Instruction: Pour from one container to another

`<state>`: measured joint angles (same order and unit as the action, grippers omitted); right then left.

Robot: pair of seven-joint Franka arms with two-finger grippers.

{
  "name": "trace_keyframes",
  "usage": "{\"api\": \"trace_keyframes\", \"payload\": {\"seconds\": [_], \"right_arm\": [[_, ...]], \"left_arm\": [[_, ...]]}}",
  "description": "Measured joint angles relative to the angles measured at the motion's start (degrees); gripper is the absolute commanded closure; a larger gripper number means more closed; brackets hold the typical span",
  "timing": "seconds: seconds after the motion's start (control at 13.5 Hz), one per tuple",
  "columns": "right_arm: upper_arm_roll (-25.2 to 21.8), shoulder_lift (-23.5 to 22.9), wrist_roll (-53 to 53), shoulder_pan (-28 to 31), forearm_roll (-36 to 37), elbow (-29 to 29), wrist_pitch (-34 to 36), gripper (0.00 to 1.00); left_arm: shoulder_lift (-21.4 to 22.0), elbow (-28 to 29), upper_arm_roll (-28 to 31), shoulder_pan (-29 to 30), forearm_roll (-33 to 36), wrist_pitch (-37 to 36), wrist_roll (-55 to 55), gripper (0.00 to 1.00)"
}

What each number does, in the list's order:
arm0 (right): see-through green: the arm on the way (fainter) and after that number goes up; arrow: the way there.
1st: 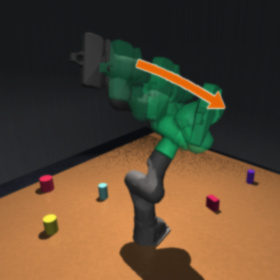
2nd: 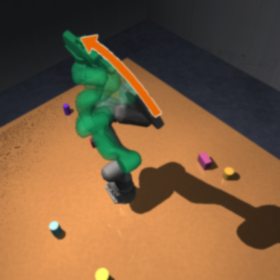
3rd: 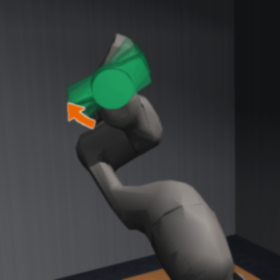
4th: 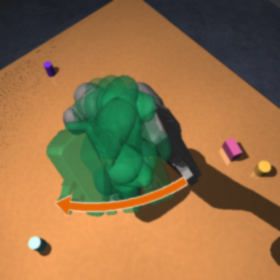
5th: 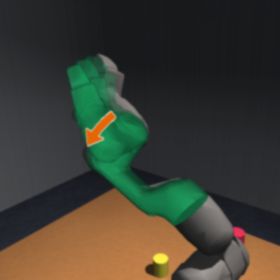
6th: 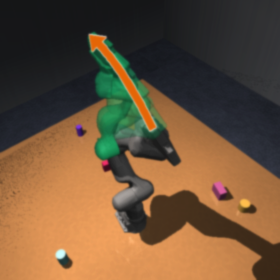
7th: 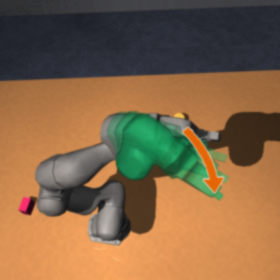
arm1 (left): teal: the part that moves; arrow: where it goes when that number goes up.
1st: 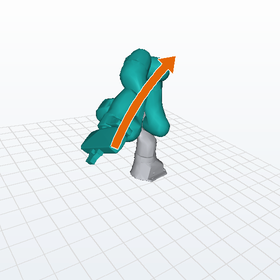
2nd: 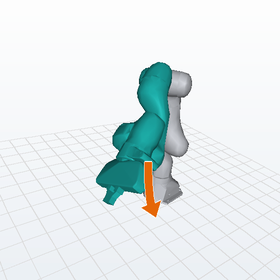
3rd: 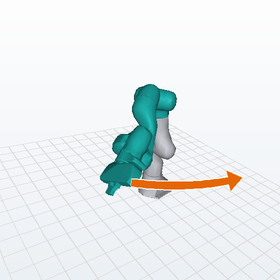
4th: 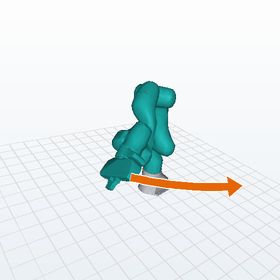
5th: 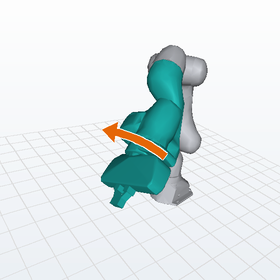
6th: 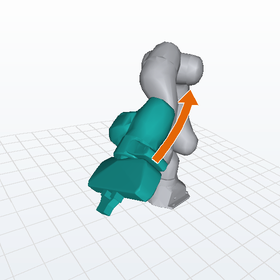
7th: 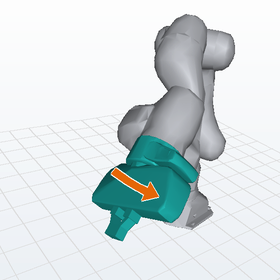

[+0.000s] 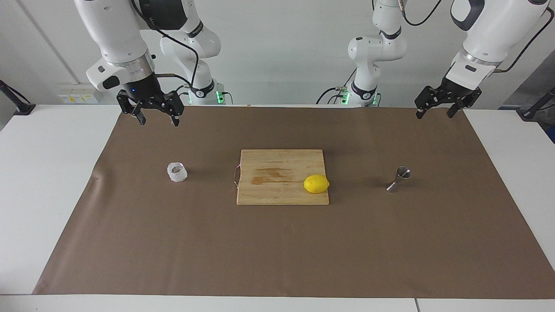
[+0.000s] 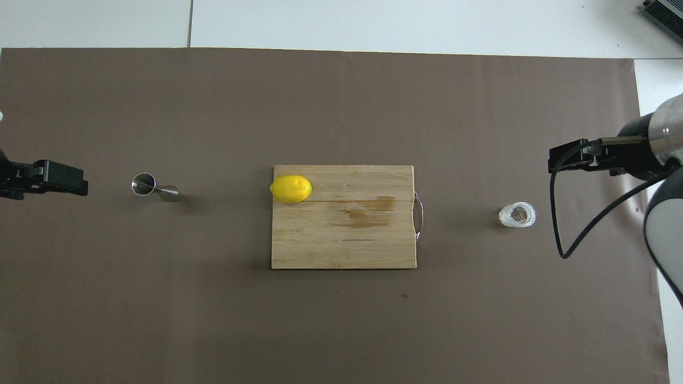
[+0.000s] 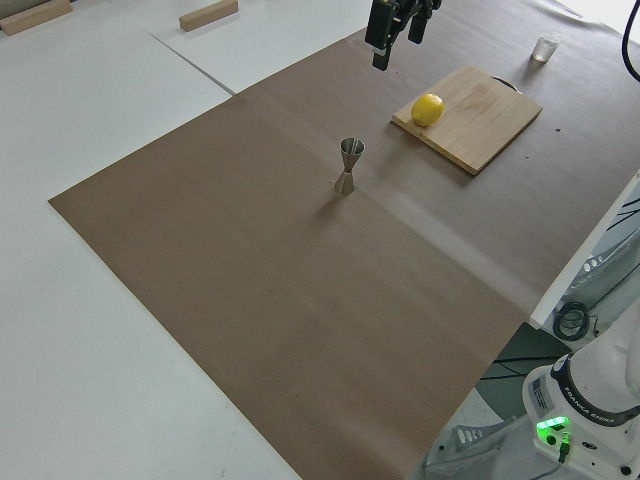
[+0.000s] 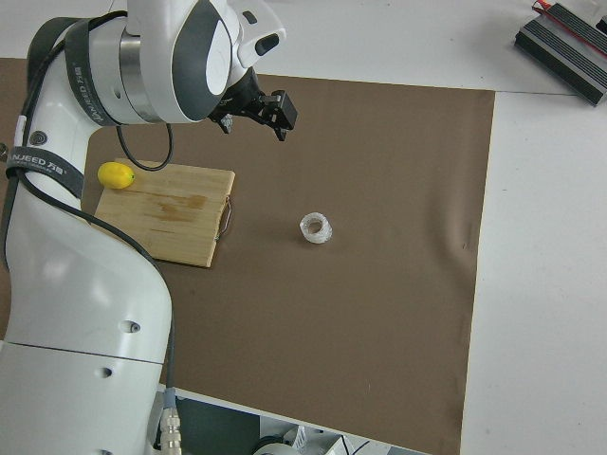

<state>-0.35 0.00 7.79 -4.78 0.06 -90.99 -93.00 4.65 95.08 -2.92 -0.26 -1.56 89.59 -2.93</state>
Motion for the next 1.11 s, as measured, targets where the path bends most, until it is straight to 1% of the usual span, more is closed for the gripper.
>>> {"api": "trace_keyframes", "payload": {"seconds": [1.11], "right_arm": [[0.0, 0.0, 0.0, 0.0, 0.0, 0.0, 0.0, 0.00]], "left_arm": [[0.0, 0.0, 0.1, 0.2, 0.0, -0.1, -0.5, 0.00]]}}
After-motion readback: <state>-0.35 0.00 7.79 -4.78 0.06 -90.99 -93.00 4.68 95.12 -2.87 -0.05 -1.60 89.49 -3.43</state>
